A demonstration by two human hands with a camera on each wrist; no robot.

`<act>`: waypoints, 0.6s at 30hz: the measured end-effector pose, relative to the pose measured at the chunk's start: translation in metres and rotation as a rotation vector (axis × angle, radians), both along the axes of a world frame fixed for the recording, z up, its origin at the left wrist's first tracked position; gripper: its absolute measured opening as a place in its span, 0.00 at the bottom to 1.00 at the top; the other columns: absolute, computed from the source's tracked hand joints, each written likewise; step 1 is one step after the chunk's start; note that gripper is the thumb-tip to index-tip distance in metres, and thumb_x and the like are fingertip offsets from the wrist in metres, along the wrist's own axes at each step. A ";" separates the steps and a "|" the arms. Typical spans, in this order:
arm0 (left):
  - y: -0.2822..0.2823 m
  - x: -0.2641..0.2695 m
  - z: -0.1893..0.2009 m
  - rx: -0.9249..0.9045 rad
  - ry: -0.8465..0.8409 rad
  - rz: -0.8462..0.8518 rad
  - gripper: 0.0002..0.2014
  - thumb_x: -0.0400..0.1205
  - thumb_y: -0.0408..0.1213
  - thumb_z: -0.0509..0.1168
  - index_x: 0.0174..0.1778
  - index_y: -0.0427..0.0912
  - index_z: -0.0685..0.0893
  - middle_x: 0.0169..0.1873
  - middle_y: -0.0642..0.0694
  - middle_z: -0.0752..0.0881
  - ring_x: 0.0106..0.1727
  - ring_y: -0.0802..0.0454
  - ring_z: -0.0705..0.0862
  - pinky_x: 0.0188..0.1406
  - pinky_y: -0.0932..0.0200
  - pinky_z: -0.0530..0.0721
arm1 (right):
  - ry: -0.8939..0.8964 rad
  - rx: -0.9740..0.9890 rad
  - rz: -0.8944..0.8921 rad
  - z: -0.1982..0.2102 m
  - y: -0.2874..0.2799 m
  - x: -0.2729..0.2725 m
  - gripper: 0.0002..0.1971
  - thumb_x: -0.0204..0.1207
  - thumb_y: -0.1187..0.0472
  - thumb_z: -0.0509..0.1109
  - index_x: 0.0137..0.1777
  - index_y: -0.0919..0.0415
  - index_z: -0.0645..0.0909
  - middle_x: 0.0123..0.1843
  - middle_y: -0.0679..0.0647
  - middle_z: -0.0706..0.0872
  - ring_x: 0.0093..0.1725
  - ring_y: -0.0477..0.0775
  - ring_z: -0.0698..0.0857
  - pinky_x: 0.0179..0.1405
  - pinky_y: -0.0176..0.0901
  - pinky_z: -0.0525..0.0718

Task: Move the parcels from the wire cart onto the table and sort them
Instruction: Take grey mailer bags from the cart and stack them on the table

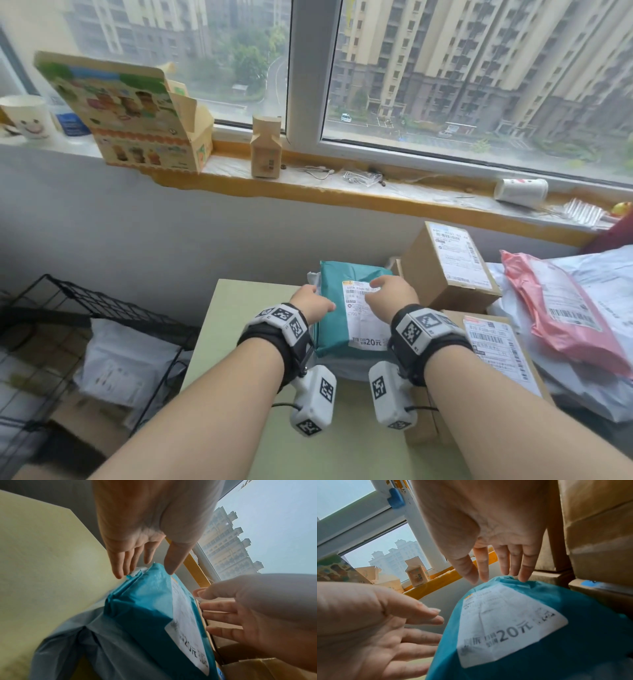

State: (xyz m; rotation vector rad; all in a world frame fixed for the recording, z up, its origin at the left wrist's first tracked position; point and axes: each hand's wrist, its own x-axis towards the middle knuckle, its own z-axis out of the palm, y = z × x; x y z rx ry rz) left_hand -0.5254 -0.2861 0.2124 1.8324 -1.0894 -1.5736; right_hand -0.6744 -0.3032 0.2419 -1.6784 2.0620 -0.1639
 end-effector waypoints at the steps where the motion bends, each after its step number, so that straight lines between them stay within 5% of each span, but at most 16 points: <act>1: 0.001 0.004 0.003 -0.009 -0.023 -0.001 0.23 0.81 0.31 0.65 0.73 0.35 0.72 0.68 0.43 0.79 0.68 0.43 0.78 0.68 0.51 0.77 | -0.010 -0.007 0.001 0.003 0.001 0.001 0.18 0.76 0.62 0.63 0.65 0.53 0.83 0.66 0.54 0.83 0.63 0.57 0.82 0.58 0.44 0.81; 3: 0.007 0.013 0.014 -0.035 -0.045 0.025 0.17 0.83 0.31 0.63 0.68 0.35 0.75 0.59 0.44 0.79 0.64 0.44 0.77 0.61 0.54 0.75 | -0.031 -0.022 0.010 0.009 0.003 0.006 0.19 0.77 0.62 0.63 0.67 0.53 0.82 0.67 0.53 0.83 0.64 0.57 0.82 0.58 0.42 0.79; 5: 0.013 0.021 0.023 -0.048 -0.062 0.035 0.03 0.83 0.31 0.62 0.45 0.41 0.78 0.45 0.47 0.77 0.56 0.47 0.73 0.54 0.57 0.73 | -0.058 -0.036 0.013 0.014 0.006 0.012 0.19 0.77 0.62 0.63 0.67 0.54 0.82 0.67 0.53 0.84 0.64 0.56 0.82 0.61 0.43 0.79; 6: 0.014 0.026 0.025 -0.043 -0.068 0.042 0.06 0.83 0.31 0.62 0.41 0.44 0.77 0.45 0.46 0.78 0.56 0.47 0.73 0.54 0.57 0.73 | -0.071 -0.042 0.017 0.017 0.008 0.016 0.19 0.78 0.61 0.63 0.67 0.54 0.82 0.67 0.53 0.84 0.64 0.56 0.82 0.62 0.44 0.79; 7: 0.019 0.031 0.031 -0.050 -0.075 0.031 0.02 0.83 0.32 0.62 0.48 0.42 0.79 0.53 0.42 0.79 0.59 0.46 0.74 0.57 0.56 0.75 | -0.083 -0.047 0.026 0.019 0.009 0.020 0.18 0.78 0.60 0.63 0.67 0.55 0.83 0.66 0.53 0.84 0.64 0.56 0.82 0.63 0.45 0.79; 10: 0.031 0.051 0.037 -0.071 -0.090 0.058 0.24 0.84 0.34 0.62 0.77 0.36 0.70 0.74 0.40 0.73 0.67 0.44 0.75 0.64 0.52 0.77 | -0.123 -0.072 0.047 0.023 0.014 0.035 0.16 0.79 0.60 0.63 0.65 0.57 0.83 0.64 0.54 0.85 0.63 0.56 0.83 0.62 0.44 0.79; 18: 0.087 0.138 0.038 -0.090 -0.168 0.190 0.19 0.84 0.35 0.62 0.72 0.39 0.76 0.69 0.41 0.79 0.69 0.44 0.78 0.63 0.54 0.79 | -0.161 -0.122 0.146 0.022 0.043 0.110 0.13 0.78 0.62 0.63 0.55 0.58 0.88 0.59 0.57 0.88 0.61 0.60 0.84 0.58 0.42 0.77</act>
